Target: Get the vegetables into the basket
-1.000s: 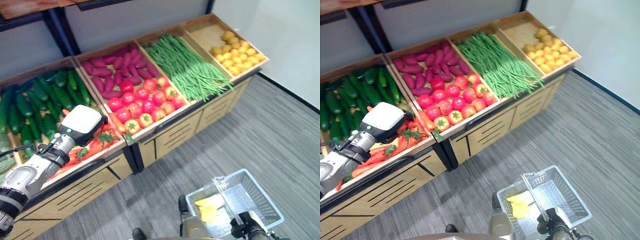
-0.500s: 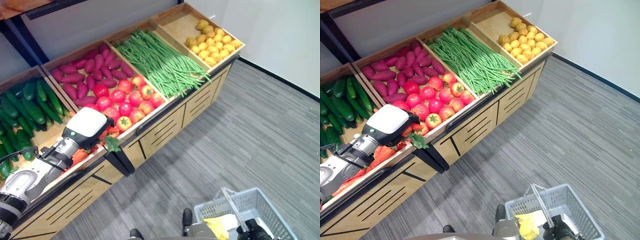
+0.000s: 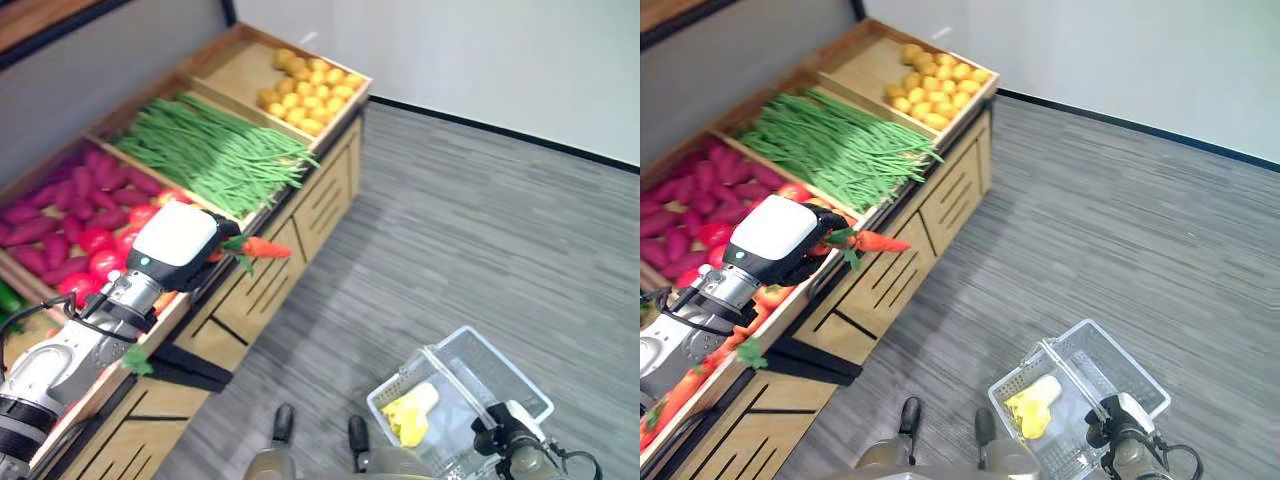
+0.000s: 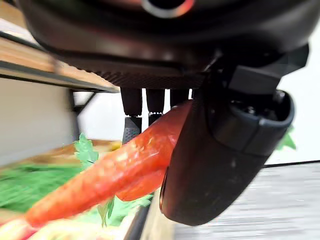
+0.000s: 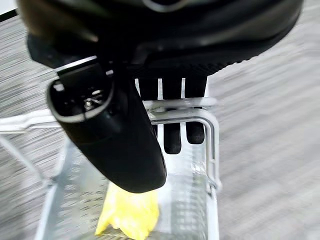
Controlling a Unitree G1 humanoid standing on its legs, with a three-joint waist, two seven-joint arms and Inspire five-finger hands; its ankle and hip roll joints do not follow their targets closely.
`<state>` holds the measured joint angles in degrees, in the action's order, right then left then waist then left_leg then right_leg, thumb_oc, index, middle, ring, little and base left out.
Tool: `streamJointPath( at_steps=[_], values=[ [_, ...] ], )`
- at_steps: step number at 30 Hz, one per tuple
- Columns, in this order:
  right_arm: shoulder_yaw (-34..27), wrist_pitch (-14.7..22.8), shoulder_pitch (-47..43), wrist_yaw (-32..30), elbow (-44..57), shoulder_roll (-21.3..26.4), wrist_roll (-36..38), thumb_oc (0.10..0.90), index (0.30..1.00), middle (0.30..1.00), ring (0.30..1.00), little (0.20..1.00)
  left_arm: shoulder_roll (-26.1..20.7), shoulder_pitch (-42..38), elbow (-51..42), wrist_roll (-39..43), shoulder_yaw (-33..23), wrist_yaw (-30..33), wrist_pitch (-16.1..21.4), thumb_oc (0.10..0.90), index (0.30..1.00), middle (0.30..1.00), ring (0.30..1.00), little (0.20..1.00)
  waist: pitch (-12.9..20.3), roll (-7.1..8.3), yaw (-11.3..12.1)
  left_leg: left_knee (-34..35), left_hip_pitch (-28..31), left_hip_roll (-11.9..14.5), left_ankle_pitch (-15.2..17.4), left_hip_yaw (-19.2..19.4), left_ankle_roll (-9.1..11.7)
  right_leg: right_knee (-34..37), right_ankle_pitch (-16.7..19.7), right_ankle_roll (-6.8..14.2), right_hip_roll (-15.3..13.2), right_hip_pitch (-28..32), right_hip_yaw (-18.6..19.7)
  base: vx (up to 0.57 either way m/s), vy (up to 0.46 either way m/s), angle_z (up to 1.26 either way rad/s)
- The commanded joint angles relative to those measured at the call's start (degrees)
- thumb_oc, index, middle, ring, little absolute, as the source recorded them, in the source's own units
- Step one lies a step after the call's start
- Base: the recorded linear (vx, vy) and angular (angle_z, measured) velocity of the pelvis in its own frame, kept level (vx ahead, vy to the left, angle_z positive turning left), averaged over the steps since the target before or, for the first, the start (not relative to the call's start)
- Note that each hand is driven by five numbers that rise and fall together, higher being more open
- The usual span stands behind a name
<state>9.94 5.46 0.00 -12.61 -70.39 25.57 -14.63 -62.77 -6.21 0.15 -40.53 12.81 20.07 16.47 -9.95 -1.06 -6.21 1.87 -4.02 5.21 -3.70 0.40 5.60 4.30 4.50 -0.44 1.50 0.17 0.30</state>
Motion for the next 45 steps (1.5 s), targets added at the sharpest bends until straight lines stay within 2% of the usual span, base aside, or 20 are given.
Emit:
streamJointPath(
  at_steps=[1, 4, 6, 7, 9, 12, 14, 15, 18, 20, 24, 28, 34, 35, 36, 37, 38, 39, 41, 45],
  values=[
    [0.0, 0.5, -0.1, -1.4, 1.0, 2.6, 1.7, 0.4, 0.3, 0.3, 0.3, 0.3, -2.9, -5.2, -2.8, 0.3, -4.7, 3.6, -0.2, 0.4, 0.3, 0.3, 0.3, 0.3, 3.6, 0.0, 1.2, 2.0, 4.0, -2.1, 0.5, 4.8, -1.7, -6.2, -1.6, 9.7, -8.8, -4.1, 3.9, -0.01, 0.318, -0.73],
    [-0.3, 0.2, 0.1, -1.3, 0.9, 1.9, 1.7, 0.4, 0.3, 0.3, 0.3, 0.3, -3.4, -6.7, -2.4, -0.3, -2.3, 3.1, -0.2, 0.4, 0.3, 0.3, 0.3, 0.3, 3.9, 0.79, 1.2, 2.6, 5.0, -4.0, 1.8, 8.2, -3.3, -6.5, 0.5, 12.0, -10.4, -6.6, 7.4, -0.07, 0.319, -0.91],
    [-0.2, 0.0, -0.2, -1.3, 0.7, 1.4, 1.5, 0.4, 0.3, 0.3, 0.3, 0.3, -3.9, -7.5, -1.7, -1.1, -0.8, 3.2, -0.1, 0.4, 0.3, 0.3, 0.3, 0.3, 3.6, 1.35, 1.0, 3.0, 4.7, -4.8, 2.2, 10.6, -3.9, -5.6, 3.3, 13.7, -11.2, -8.8, 8.9, -0.16, 0.223, -0.64],
    [-0.3, -0.1, -0.7, -1.6, 0.7, 1.3, 1.7, 0.4, 0.3, 0.3, 0.3, 0.3, -4.2, -7.4, -1.7, -1.1, -0.9, 3.1, -0.5, 0.4, 0.3, 0.3, 0.3, 0.3, 3.0, 1.62, 1.5, 3.0, 4.3, -4.7, 2.0, 11.8, -4.3, -6.5, 4.0, 13.7, -11.4, -10.5, 7.5, -0.16, 0.092, -0.54],
    [-0.3, -0.4, -1.1, -1.7, 0.6, 1.1, 1.8, 0.4, 0.3, 0.3, 0.3, 0.3, -4.6, -7.4, -1.8, -0.8, -1.5, 2.9, -1.0, 0.4, 0.3, 0.3, 0.3, 0.3, 2.2, 1.07, 3.7, 2.6, 3.8, -3.5, 2.2, 13.5, -4.5, -11.5, 1.3, 12.2, -13.3, -10.6, -1.5, -0.14, 0.023, -0.88],
    [-0.2, -0.4, -1.8, -2.1, -0.2, 0.9, 1.4, 0.4, 0.3, 0.3, 0.3, 0.3, -4.8, -7.3, -1.6, -0.6, -2.2, 2.3, -1.1, 0.4, 0.3, 0.3, 0.3, 0.3, 2.7, 1.06, 4.5, 2.0, 3.5, -2.3, 1.6, 15.1, -4.3, -16.0, -1.6, 11.2, -14.8, -7.2, -7.1, -0.05, 0.0, -0.66],
    [-0.3, -0.5, -1.8, -2.1, -0.2, 0.8, 1.3, 0.4, 0.3, 0.3, 0.3, 0.3, -4.8, -6.9, -1.7, -0.5, -2.6, 2.0, -1.2, 0.4, 0.3, 0.3, 0.3, 0.3, 3.2, 1.31, 4.7, 2.0, 3.3, -2.3, 1.3, 15.3, -4.2, -15.1, -1.1, 11.3, -14.7, -6.8, -6.5, 0.01, -0.044, -0.28],
    [-0.5, -0.5, -1.7, -2.4, 0.0, 1.1, 1.3, 0.4, 0.3, 0.3, 0.3, 0.3, -4.5, -6.5, -1.5, -0.6, -2.6, 1.7, -1.1, 0.4, 0.3, 0.3, 0.3, 0.3, 4.1, 2.19, 5.2, 2.4, 3.5, -2.4, 1.4, 16.4, -3.9, -11.8, 0.0, 11.5, -15.3, -5.6, -7.7, 0.06, -0.081, -0.34],
    [-0.6, -0.5, -1.6, -2.4, 0.3, 1.3, 1.1, 0.4, 0.3, 0.3, 0.3, 0.3, -4.1, -6.1, -1.3, -0.8, -2.8, 1.5, -1.0, 0.4, 0.3, 0.3, 0.3, 0.3, 5.0, 2.36, 5.1, 2.5, 3.6, -2.1, 1.2, 17.3, -3.4, -9.1, 0.2, 11.8, -15.0, -5.1, -8.1, 0.03, -0.095, -0.39],
    [0.0, -0.8, -2.2, -2.7, 0.5, 1.6, 0.5, 0.4, 0.3, 0.3, 0.3, 0.3, -3.5, -5.6, -0.9, -0.3, -2.8, 1.3, -0.9, 0.4, 0.3, 0.3, 0.3, 0.3, 5.4, 2.56, 5.0, 2.6, 3.7, -1.0, 0.4, 18.4, -2.5, -5.7, 0.2, 11.7, -13.7, -4.5, -8.5, 0.03, -0.198, -0.2],
    [0.1, -0.8, -2.4, -2.8, 1.5, 2.1, 0.4, 0.4, 0.3, 0.3, 0.3, 0.3, -2.3, -5.5, -0.7, 0.6, -2.5, 0.7, -0.5, 0.4, 0.3, 0.3, 0.3, 0.3, 5.6, 2.24, 4.5, 2.9, 4.2, 0.5, -0.7, 18.5, -1.1, -3.4, 0.3, 11.1, -12.2, -3.3, -8.6, 0.03, -0.171, -0.18],
    [0.0, -0.4, -2.8, -3.6, 3.9, 3.6, 0.9, 0.4, 0.3, 0.3, 0.3, 0.3, -0.2, -6.3, -0.4, 1.8, -1.5, 0.2, -0.1, 0.4, 0.3, 0.3, 0.3, 0.3, 5.4, 1.26, 3.7, 2.6, 4.9, 2.5, -2.1, 18.3, 0.6, -1.6, -0.4, 9.9, -10.0, -1.5, -8.8, 0.01, -0.205, -0.11],
    [-0.1, 1.0, -3.8, -4.9, 9.7, 5.8, 1.7, 0.4, 0.3, 0.3, 0.3, 0.3, 2.6, -8.0, 0.8, 2.8, 1.4, 0.1, 0.7, 0.4, 0.3, 0.3, 0.3, 0.3, 4.1, 0.65, 3.4, -4.2, 3.2, 4.6, -2.0, 16.6, 2.0, -2.0, -1.9, 7.8, -8.1, -0.2, -8.6, -0.01, -0.159, -0.02],
    [-0.2, 1.1, -4.0, -5.0, 10.4, 6.3, 1.7, 0.4, 0.3, 0.3, 0.3, 0.3, 3.0, -8.3, 0.8, 3.0, 1.9, 0.2, 0.8, 0.4, 0.3, 0.3, 0.3, 0.3, 3.8, 0.6, 3.7, -5.3, 2.9, 4.5, -2.2, 15.0, 2.2, -2.0, -2.0, 7.6, -8.0, 0.1, -8.4, -0.01, -0.034, 0.0],
    [-0.1, 1.3, -4.9, -5.4, 11.2, 7.3, 1.7, 0.4, 0.3, 0.3, 0.3, 0.3, 3.5, -8.5, 0.7, 3.2, 2.7, 0.6, 1.1, 0.4, 0.3, 0.3, 0.3, 0.3, 3.5, 0.54, 4.2, -5.6, 2.1, 3.7, -2.5, 11.9, 2.2, -1.9, -2.1, 7.5, -7.9, 0.1, -7.8, -0.01, -0.03, -0.06],
    [-0.1, 1.3, -4.9, -5.4, 11.2, 7.3, 1.7, 0.4, 0.3, 0.3, 0.3, 0.3, 3.5, -8.6, 0.7, 3.2, 2.8, 0.6, 1.1, 0.4, 0.3, 0.3, 0.3, 0.3, 3.6, 0.53, 4.2, -5.6, 2.1, 3.7, -2.6, 11.9, 2.2, -1.9, -2.0, 7.5, -7.9, 0.0, -7.8, 0.0, 0.012, -0.15],
    [0.4, 1.7, -6.1, -5.5, 13.9, 9.0, 1.1, 0.4, 0.3, 0.3, 0.3, 0.3, 3.8, -8.2, 0.2, 2.9, 3.2, 1.0, 1.3, 0.4, 0.3, 0.3, 0.3, 0.3, 3.7, 0.37, 4.8, -2.8, 1.4, 2.3, -1.5, 7.9, 1.5, -1.4, -2.0, 7.9, -8.2, -0.1, -6.9, 0.02, 0.037, -0.21],
    [0.7, 2.1, -7.2, -6.1, 14.2, 9.6, 0.8, 0.4, 0.3, 0.3, 0.3, 0.3, 4.2, -8.9, 0.0, 2.6, 4.8, 1.2, 1.7, 0.4, 0.3, 0.3, 0.3, 0.3, 4.4, -0.03, 4.7, -0.7, 1.3, 2.0, -1.6, 6.8, 1.0, -1.2, -1.4, 8.3, -8.3, -0.5, -6.4, 0.05, 0.072, -0.27],
    [1.0, 2.4, -7.5, -6.4, 17.1, 10.5, 0.2, 0.4, 0.3, 0.3, 0.3, 0.3, 4.6, -10.3, -0.4, 2.6, 6.5, 1.1, 2.1, 0.4, 0.3, 0.3, 0.3, 0.3, 5.1, -0.47, 3.9, 2.0, 2.5, 2.0, -2.2, 8.0, 0.8, -0.6, -0.9, 8.7, -8.4, -0.7, -6.3, 0.06, 0.085, -0.22],
    [3.0, 3.0, -11.9, -7.9, 21.8, 11.6, 0.0, 0.4, 0.3, 0.3, 0.3, 0.3, 4.6, -14.0, -1.9, 3.5, 11.5, 0.8, 3.6, 0.4, 0.3, 0.3, 0.3, 0.3, 5.9, -0.76, 3.8, 3.1, 4.3, 0.9, -0.7, 10.4, -0.1, 0.4, 1.0, 9.9, -9.6, -2.0, -3.5, 0.04, 0.145, -0.19]
  ],
)
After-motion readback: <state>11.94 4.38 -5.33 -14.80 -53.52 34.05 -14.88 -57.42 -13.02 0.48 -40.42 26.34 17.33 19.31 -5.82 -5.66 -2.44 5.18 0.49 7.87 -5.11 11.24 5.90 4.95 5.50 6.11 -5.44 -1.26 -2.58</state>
